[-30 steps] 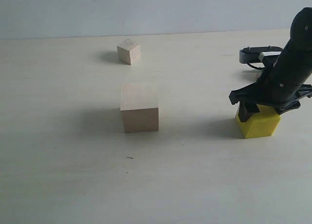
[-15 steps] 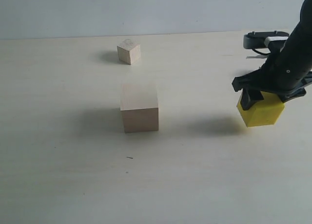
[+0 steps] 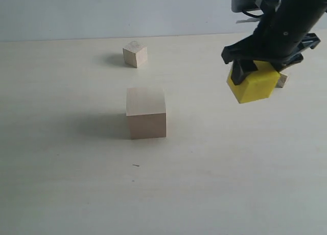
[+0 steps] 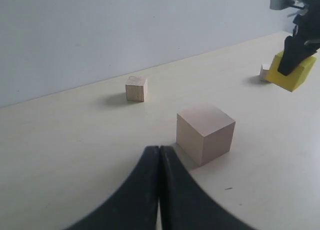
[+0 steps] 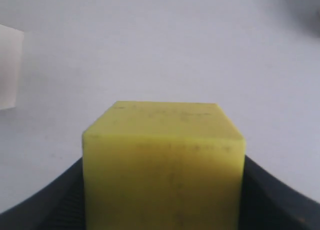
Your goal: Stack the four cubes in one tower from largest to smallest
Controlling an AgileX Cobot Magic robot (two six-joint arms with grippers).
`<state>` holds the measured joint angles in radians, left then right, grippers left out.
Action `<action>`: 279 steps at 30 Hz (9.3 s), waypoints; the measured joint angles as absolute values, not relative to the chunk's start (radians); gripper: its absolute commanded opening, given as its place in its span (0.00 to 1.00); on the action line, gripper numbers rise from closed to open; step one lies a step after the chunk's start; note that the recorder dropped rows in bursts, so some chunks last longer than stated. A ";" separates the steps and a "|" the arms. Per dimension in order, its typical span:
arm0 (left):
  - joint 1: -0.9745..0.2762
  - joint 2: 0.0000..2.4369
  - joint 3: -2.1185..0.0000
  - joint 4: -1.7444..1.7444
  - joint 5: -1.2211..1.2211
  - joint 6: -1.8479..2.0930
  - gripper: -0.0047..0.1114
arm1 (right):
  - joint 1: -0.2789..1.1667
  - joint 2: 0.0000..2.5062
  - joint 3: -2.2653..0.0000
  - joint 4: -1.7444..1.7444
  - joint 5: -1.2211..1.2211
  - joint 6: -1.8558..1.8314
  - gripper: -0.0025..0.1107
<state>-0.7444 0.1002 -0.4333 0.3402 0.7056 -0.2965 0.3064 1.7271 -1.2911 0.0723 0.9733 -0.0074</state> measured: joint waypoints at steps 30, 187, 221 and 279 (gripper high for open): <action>-0.744 0.040 -0.433 0.344 0.706 -0.297 0.05 | 0.706 1.980 -1.773 -0.017 1.205 0.370 0.02; -0.744 0.764 -0.525 0.355 0.679 -0.333 0.05 | 0.734 0.934 -1.372 -0.546 1.191 0.395 0.02; -0.429 1.872 -1.589 0.025 0.870 -0.030 0.05 | 0.734 0.418 -0.779 -0.523 0.917 0.421 0.02; -0.349 2.522 -2.345 -0.203 0.893 0.145 0.73 | 0.734 0.279 -0.471 -0.457 0.804 0.408 0.02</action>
<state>-0.3490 2.5224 -2.3446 -0.2031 0.8927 0.1454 0.7340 0.2792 -0.4707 -0.4573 0.8040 0.4076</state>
